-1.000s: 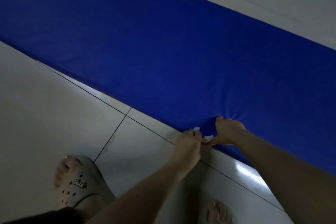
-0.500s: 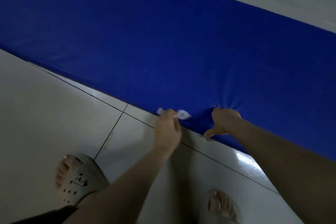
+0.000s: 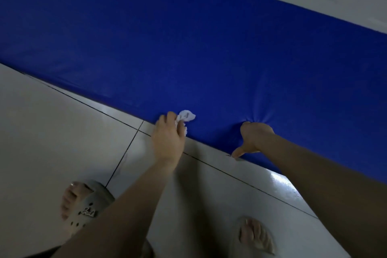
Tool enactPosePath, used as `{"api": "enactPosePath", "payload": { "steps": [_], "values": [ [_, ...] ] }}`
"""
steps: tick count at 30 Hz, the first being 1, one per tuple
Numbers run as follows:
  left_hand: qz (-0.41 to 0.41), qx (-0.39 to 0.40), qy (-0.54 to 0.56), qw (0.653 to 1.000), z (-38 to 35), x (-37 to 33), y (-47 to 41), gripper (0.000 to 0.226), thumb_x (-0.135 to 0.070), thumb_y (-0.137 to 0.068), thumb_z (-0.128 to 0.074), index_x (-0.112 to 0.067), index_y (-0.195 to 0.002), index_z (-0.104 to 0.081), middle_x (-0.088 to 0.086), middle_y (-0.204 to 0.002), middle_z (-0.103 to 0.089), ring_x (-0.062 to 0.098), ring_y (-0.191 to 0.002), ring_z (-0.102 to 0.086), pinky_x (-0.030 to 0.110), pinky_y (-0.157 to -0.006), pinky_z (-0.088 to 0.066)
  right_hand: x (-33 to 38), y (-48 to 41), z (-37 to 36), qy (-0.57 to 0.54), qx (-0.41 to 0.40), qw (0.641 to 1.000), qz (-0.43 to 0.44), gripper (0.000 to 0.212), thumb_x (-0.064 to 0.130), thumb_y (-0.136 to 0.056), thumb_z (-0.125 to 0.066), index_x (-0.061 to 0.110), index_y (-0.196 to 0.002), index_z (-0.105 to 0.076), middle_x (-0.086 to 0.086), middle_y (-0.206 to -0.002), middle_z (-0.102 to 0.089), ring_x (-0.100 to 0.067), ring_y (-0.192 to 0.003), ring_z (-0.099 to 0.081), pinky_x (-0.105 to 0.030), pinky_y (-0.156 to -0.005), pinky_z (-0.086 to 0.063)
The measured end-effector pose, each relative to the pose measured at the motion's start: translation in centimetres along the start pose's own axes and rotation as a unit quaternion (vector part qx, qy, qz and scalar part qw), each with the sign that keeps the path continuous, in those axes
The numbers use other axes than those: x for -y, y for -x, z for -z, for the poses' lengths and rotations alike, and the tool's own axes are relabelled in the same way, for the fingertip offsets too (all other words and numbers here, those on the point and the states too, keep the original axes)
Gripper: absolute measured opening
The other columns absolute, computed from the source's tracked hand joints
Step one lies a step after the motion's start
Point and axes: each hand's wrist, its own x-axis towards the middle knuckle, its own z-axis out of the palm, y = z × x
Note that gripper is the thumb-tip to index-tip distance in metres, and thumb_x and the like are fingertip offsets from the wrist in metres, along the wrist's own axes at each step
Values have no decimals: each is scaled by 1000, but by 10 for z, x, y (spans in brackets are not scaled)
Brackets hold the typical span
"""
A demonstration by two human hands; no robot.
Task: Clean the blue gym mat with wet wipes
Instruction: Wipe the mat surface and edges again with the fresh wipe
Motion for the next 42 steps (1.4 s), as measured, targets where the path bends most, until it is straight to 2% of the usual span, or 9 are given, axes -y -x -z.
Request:
{"api": "enactPosePath", "payload": {
  "steps": [4,9,12,21,29,32,37,40,42],
  "values": [
    [28,7,52,998,-21,-38,33,16,-28,-98,-53,-15,-107,-59,3,-96,-56,12,-77,-50,27,-62,-41,-1,1,-2,0,-16,1000,6,79,78,-66,-74,14,-108,-54,2,-94,-57,-21,-85,-60,-35,-70,-49],
    [-175,116,78,975,-45,-85,80,19,-29,-93,-63,-19,-109,-61,-1,-99,-60,10,-83,-56,27,-77,-53,0,-5,-6,-31,-28,999,-16,57,55,-79,-75,12,-111,-55,-2,-93,-59,-23,-89,-61,-37,-76,-50],
    [-237,126,62,961,-37,-66,62,16,-24,-94,-63,-15,-107,-62,2,-99,-60,15,-86,-57,32,-78,-52,-1,-7,-7,-30,-16,999,-11,70,66,-72,-78,13,-110,-54,-1,-94,-58,-22,-87,-58,-36,-74,-48],
    [19,21,18,999,8,-4,-16,13,-12,-97,-56,-5,-106,-62,12,-102,-60,26,-92,-58,38,-80,-50,-2,-7,-4,-10,-9,1000,10,81,80,-62,-74,14,-105,-56,1,-97,-62,-20,-84,-60,-35,-72,-51],
    [-173,176,85,965,-41,-84,71,20,-23,-99,-58,-15,-117,-61,1,-108,-60,11,-94,-55,30,-87,-52,-2,-9,-8,-8,-35,999,-6,53,56,-79,-76,15,-107,-57,0,-91,-59,-19,-83,-59,-34,-74,-50],
    [-225,166,46,959,-30,-62,53,14,-17,-98,-57,-15,-112,-62,2,-105,-59,16,-93,-55,33,-85,-50,-2,-10,-7,-14,-22,1000,1,71,71,-69,-78,14,-105,-55,0,-95,-61,-19,-84,-60,-35,-75,-53],
    [-6,25,11,1000,11,15,-4,16,-22,-97,-50,-14,-107,-60,4,-101,-58,15,-85,-54,28,-73,-45,-4,-9,-5,0,-5,1000,11,83,82,-60,-73,15,-107,-57,1,-100,-65,-19,-86,-63,-34,-73,-53],
    [195,-37,95,976,21,35,-21,8,-22,-101,-54,-17,-105,-59,1,-100,-60,6,-77,-55,18,-63,-40,-2,-9,-4,6,-9,1000,14,80,82,-62,-73,15,-103,-57,1,-97,-63,-19,-85,-62,-34,-76,-55],
    [247,-49,156,955,12,15,-12,7,-19,-101,-53,-20,-106,-59,-3,-98,-59,5,-81,-57,18,-64,-44,-1,-9,-4,7,-9,1000,14,77,81,-62,-74,15,-98,-57,2,-93,-63,-18,-83,-62,-34,-75,-55]
  ]
}}
